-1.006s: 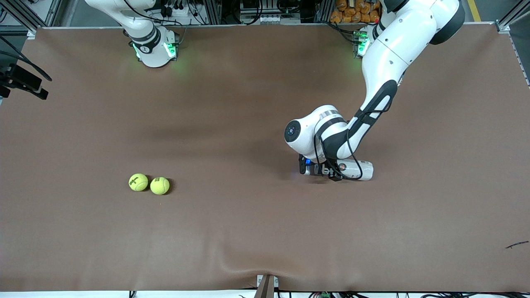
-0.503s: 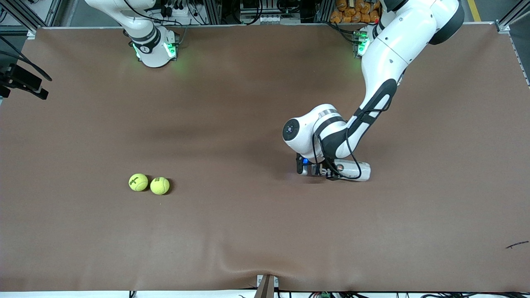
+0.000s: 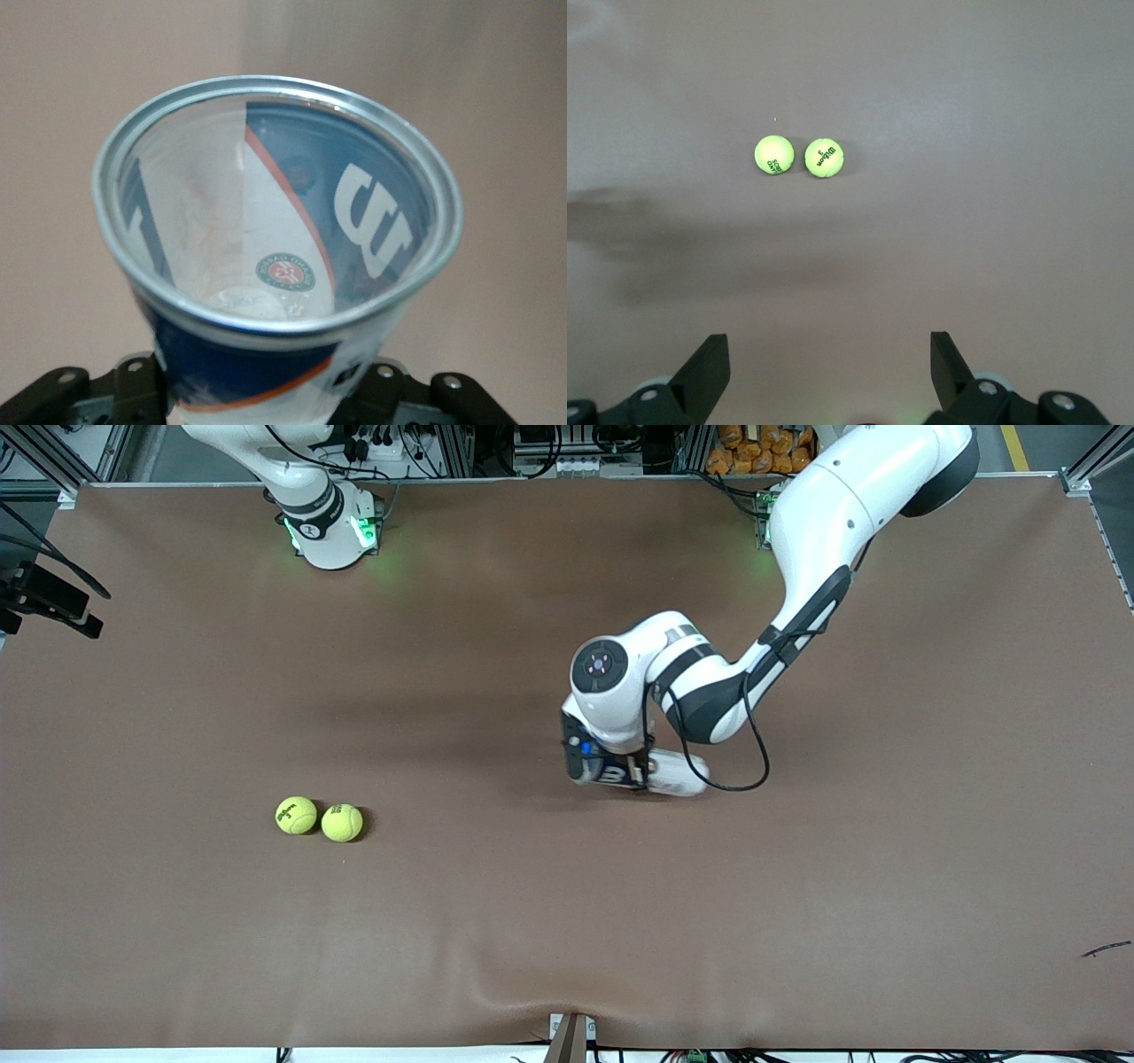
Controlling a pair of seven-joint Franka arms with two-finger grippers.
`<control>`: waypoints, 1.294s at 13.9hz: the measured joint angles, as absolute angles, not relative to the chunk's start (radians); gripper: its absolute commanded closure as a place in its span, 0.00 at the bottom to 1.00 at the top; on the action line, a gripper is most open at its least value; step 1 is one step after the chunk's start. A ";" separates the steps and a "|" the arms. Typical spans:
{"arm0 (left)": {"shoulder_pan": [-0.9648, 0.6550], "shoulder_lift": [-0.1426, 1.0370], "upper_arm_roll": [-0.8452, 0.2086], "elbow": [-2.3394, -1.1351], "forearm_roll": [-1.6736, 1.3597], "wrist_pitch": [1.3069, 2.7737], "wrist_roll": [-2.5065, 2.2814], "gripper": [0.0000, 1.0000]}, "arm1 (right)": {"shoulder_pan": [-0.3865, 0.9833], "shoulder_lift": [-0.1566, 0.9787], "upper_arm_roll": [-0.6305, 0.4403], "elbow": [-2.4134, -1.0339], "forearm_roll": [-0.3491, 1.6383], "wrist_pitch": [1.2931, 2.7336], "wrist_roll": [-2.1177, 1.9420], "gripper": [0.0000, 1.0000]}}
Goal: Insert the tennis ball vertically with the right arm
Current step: 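Lift the can upright with the left gripper while the right gripper reaches the balls, then grasp one tennis ball with the right gripper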
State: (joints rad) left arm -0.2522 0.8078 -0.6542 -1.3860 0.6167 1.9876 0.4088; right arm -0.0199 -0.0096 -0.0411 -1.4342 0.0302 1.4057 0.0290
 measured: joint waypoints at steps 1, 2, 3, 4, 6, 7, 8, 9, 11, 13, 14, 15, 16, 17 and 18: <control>-0.254 0.808 -0.654 -1.386 0.586 2.055 0.409 0.32 | -0.021 -0.006 -0.042 -1.435 0.029 1.405 0.029 0.00; -0.256 0.810 -0.654 -1.386 0.565 2.115 0.409 0.32 | -0.022 -0.001 -0.042 -1.435 0.028 1.405 0.029 0.00; -0.260 0.811 -0.654 -1.386 0.547 2.169 0.409 0.32 | -0.025 0.006 -0.042 -1.435 0.027 1.405 0.029 0.00; -0.266 0.812 -0.655 -1.386 0.528 2.215 0.409 0.32 | -0.027 0.012 -0.042 -1.435 0.027 1.405 0.029 0.00; -0.282 0.814 -0.655 -1.388 0.482 2.313 0.409 0.32 | -0.031 0.027 -0.042 -1.435 0.027 1.407 0.029 0.00; -0.291 0.815 -0.655 -1.390 0.458 2.368 0.409 0.32 | -0.032 0.038 -0.042 -1.435 0.026 1.410 0.029 0.00; -0.300 0.818 -0.655 -1.392 0.433 2.421 0.409 0.32 | -0.032 0.054 -0.042 -1.436 0.026 1.416 0.029 0.00; -0.309 0.823 -0.655 -1.397 0.412 2.475 0.409 0.32 | -0.033 0.076 -0.042 -1.437 0.025 1.429 0.029 0.00; -0.328 0.851 -0.655 -1.403 0.385 2.596 0.409 0.32 | -0.033 0.131 -0.042 -1.438 0.025 1.486 0.029 0.00; -0.343 0.909 -0.653 -1.410 0.376 2.750 0.409 0.32 | -0.032 0.209 -0.038 -1.443 0.026 1.538 0.028 0.00; -0.348 0.946 -0.652 -1.414 0.375 2.834 0.409 0.32 | -0.032 0.253 -0.036 -1.446 0.027 1.580 0.028 0.00; -0.352 0.985 -0.652 -1.418 0.375 2.923 0.409 0.32 | -0.031 0.298 -0.033 -1.447 0.028 1.635 0.028 0.00; -0.354 1.026 -0.651 -1.422 0.375 3.009 0.409 0.32 | -0.026 0.339 -0.029 -1.447 0.028 1.689 0.028 0.00; -0.354 1.063 -0.651 -1.425 0.375 3.078 0.409 0.32 | -0.020 0.375 -0.025 -1.447 0.028 1.734 0.030 0.00; -0.354 1.091 -0.651 -1.425 0.374 3.122 0.409 0.32 | -0.013 0.409 -0.023 -1.447 0.028 1.775 0.038 0.00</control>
